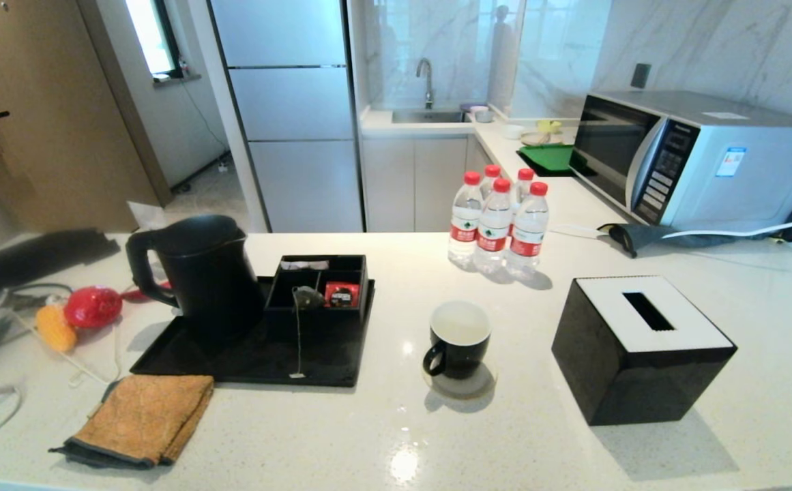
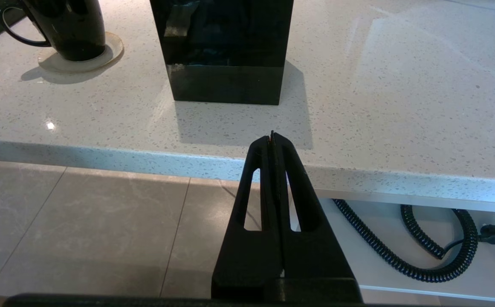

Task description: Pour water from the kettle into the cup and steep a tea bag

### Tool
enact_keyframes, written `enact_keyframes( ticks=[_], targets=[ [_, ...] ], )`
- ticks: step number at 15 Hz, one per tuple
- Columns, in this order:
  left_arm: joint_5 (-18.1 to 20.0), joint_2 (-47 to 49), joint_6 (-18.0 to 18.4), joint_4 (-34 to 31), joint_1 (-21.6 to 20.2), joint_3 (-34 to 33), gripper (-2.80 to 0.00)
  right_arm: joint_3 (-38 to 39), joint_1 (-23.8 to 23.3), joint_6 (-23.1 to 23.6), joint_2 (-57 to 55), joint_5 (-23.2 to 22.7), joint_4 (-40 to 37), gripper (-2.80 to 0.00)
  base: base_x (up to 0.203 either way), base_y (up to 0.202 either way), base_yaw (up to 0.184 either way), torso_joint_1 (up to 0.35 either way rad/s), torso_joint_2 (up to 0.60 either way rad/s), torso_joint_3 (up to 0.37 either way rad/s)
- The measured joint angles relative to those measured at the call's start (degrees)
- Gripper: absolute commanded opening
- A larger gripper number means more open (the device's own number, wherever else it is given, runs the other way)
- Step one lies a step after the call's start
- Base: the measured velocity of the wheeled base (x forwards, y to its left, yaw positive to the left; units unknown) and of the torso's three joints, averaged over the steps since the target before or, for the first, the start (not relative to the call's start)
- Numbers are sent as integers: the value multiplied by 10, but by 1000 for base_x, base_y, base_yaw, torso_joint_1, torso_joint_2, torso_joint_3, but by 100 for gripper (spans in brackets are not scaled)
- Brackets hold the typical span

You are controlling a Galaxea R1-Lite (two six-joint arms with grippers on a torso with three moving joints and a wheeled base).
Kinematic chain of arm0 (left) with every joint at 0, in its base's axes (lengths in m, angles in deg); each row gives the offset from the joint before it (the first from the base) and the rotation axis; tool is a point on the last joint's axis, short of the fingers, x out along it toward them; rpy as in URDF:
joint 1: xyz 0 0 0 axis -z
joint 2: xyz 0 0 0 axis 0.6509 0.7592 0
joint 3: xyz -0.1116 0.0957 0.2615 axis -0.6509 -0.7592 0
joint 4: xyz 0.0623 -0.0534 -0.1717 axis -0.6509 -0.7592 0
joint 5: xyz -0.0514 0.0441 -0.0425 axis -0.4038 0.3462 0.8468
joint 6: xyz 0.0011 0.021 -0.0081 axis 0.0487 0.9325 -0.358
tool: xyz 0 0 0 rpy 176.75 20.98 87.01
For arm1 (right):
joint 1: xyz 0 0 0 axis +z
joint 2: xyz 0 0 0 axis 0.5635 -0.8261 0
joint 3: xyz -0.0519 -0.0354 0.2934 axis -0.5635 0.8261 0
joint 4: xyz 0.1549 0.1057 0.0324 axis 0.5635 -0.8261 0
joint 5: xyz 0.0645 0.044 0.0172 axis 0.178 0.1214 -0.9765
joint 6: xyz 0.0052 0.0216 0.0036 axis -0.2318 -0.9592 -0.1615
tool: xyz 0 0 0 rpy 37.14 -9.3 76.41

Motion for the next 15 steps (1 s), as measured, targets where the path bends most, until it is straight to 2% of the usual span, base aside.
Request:
enact_keyframes(
  ticks=[8,10,15],
  targets=[
    [0,0,-1,0,0,0,-280,0,0,0,0,0,0,-280,0,0,0,0,0,0],
    [-1,0,-13,0,0,0,-280,0,0,0,0,0,0,-280,0,0,0,0,0,0],
    [-2,0,-18,4,0,0,-280,0,0,0,0,0,0,-280,0,0,0,0,0,0]
  ],
)
